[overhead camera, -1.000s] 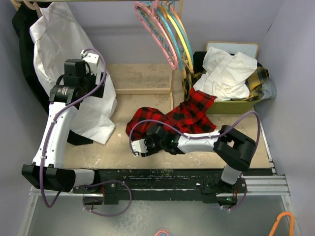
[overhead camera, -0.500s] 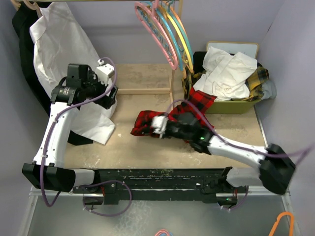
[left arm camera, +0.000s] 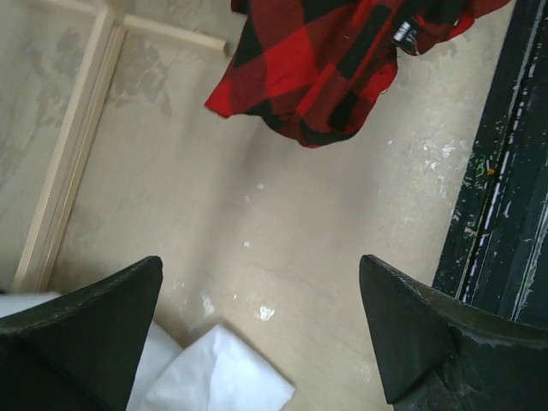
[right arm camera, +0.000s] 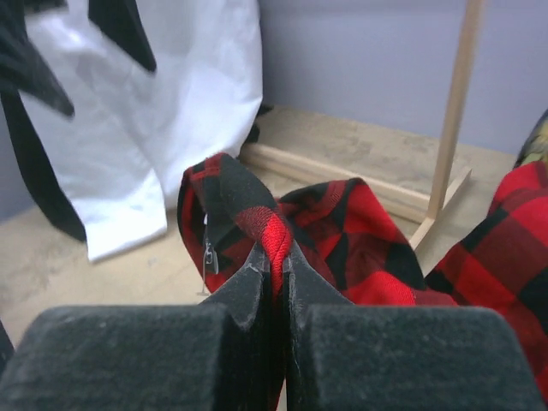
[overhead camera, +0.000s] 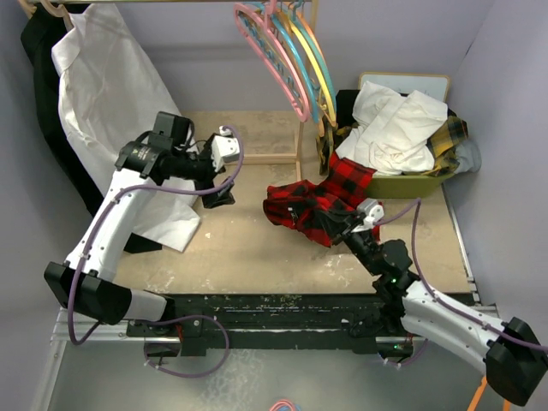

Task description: Place the shirt on the hanger

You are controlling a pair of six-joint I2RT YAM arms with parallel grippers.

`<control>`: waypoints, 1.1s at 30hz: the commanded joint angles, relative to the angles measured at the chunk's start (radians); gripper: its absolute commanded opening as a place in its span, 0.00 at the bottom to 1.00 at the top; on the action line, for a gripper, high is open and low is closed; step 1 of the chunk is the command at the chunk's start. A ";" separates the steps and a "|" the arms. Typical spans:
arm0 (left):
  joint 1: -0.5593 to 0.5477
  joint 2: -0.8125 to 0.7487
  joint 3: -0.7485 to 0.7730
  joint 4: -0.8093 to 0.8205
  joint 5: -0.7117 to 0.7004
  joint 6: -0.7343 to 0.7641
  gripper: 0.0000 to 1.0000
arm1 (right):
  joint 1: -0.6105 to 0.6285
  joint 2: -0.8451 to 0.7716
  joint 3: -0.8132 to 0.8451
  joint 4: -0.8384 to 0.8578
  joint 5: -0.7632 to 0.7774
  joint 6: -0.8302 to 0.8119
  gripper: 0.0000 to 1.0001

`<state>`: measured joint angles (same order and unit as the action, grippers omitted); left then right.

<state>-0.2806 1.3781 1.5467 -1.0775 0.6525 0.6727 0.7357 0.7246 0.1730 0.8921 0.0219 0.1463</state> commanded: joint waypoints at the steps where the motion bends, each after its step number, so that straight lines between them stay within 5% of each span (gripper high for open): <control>1: -0.041 0.011 -0.078 0.166 0.143 0.056 0.99 | -0.007 -0.093 -0.011 0.189 0.132 0.115 0.00; 7: -0.041 0.077 -0.139 0.337 0.309 0.124 0.99 | -0.010 -0.169 -0.024 0.147 0.158 0.138 0.00; 11: -0.042 0.138 -0.119 0.284 0.453 0.305 0.82 | -0.010 -0.229 -0.047 0.153 0.194 0.176 0.00; 15: -0.056 0.195 -0.102 0.260 0.533 0.381 0.88 | -0.011 -0.324 -0.060 0.175 0.243 0.223 0.00; 21: -0.110 0.267 -0.114 0.436 0.484 0.275 0.99 | -0.011 -0.387 -0.029 0.140 0.280 0.230 0.00; 32: -0.176 0.411 -0.076 0.765 0.478 -0.070 1.00 | -0.011 -0.361 -0.008 0.153 0.252 0.234 0.00; 33: -0.177 0.426 -0.059 0.765 0.488 -0.079 0.91 | -0.011 -0.362 -0.006 0.152 0.248 0.233 0.00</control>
<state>-0.4484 1.7687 1.4208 -0.4473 1.0866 0.7074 0.7254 0.3664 0.1078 0.9703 0.2714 0.3641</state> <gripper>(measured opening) 0.992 0.025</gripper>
